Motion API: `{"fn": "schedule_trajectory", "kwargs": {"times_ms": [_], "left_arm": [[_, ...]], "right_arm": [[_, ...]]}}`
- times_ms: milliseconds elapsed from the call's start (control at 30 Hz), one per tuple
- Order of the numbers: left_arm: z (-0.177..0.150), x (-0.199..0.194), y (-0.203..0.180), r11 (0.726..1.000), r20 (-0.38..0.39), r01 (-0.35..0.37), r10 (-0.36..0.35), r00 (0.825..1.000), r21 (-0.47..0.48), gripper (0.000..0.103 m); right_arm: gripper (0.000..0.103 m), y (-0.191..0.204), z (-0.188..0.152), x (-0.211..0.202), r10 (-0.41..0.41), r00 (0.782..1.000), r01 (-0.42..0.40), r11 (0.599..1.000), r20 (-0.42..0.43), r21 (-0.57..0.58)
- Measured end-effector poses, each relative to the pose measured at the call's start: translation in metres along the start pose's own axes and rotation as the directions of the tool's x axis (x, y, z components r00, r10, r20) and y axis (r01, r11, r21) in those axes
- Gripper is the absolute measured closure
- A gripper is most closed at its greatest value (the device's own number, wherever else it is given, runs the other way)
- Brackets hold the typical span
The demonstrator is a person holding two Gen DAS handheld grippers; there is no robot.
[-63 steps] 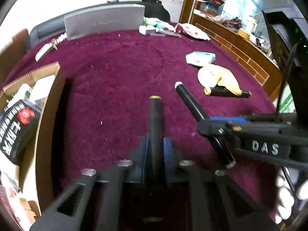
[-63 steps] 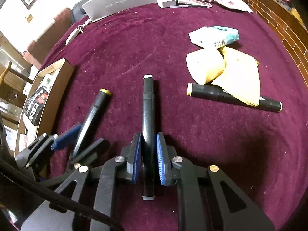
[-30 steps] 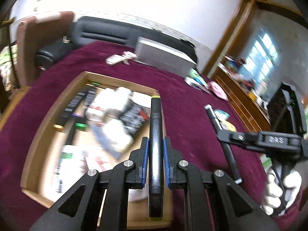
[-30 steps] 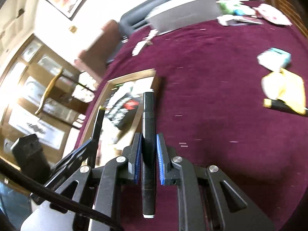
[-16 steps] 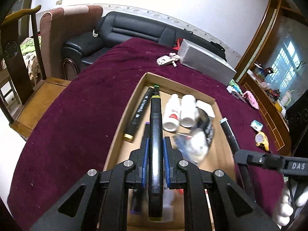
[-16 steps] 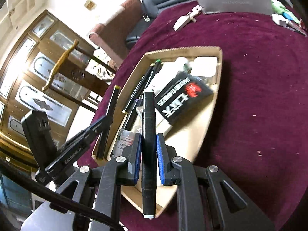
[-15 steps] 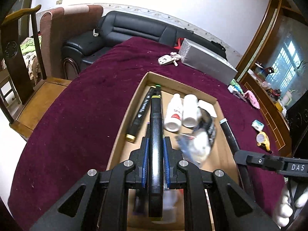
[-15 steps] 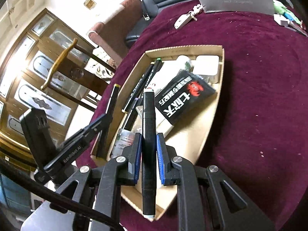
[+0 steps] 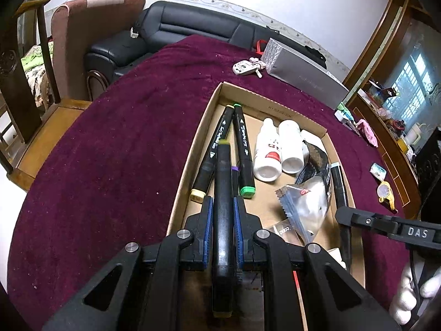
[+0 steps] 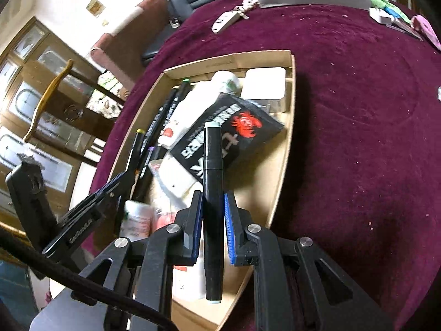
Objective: Organize objects
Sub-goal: 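Carry both markers into the cardboard box and lower them, then open both grippers to release the markers and withdraw from the box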
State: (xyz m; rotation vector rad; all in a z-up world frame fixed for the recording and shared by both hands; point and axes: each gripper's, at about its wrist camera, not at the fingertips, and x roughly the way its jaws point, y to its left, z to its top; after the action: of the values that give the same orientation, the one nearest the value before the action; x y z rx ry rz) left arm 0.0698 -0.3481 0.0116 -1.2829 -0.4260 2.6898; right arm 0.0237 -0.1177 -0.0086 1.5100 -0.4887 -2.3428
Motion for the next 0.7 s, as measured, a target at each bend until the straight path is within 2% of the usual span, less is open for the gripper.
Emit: {"fn": "schedule_trajectory", "kwargs": {"times_ms": [133, 367, 433, 567, 700], "left_arm": [[0.001, 0.0, 0.002, 1.0, 0.002, 0.004, -0.004, 1.0, 0.004, 0.091], [0.001, -0.001, 0.001, 1.0, 0.009, 0.015, -0.015, 1.0, 0.0, 0.089], [0.002, -0.002, 0.002, 1.0, 0.013, 0.029, -0.029, 0.999, -0.009, 0.085], [0.003, -0.007, -0.002, 0.998, 0.02, 0.061, -0.061, 0.998, -0.011, 0.064], [0.005, -0.017, -0.006, 0.997, 0.04, 0.081, -0.08, 0.996, -0.009, 0.061]], "right_arm": [[0.09, -0.005, 0.003, 0.006, -0.014, 1.0, 0.014, 0.999, -0.005, 0.03], [0.09, -0.001, 0.005, 0.008, -0.055, 0.998, 0.055, 0.998, 0.018, 0.01], [0.09, -0.001, 0.004, 0.007, -0.062, 0.998, 0.062, 0.998, 0.02, 0.005], [0.089, -0.002, 0.004, 0.005, -0.076, 0.996, 0.076, 0.997, 0.035, 0.011], [0.081, -0.002, 0.004, -0.002, -0.092, 0.993, 0.091, 0.996, 0.067, 0.018]]}}
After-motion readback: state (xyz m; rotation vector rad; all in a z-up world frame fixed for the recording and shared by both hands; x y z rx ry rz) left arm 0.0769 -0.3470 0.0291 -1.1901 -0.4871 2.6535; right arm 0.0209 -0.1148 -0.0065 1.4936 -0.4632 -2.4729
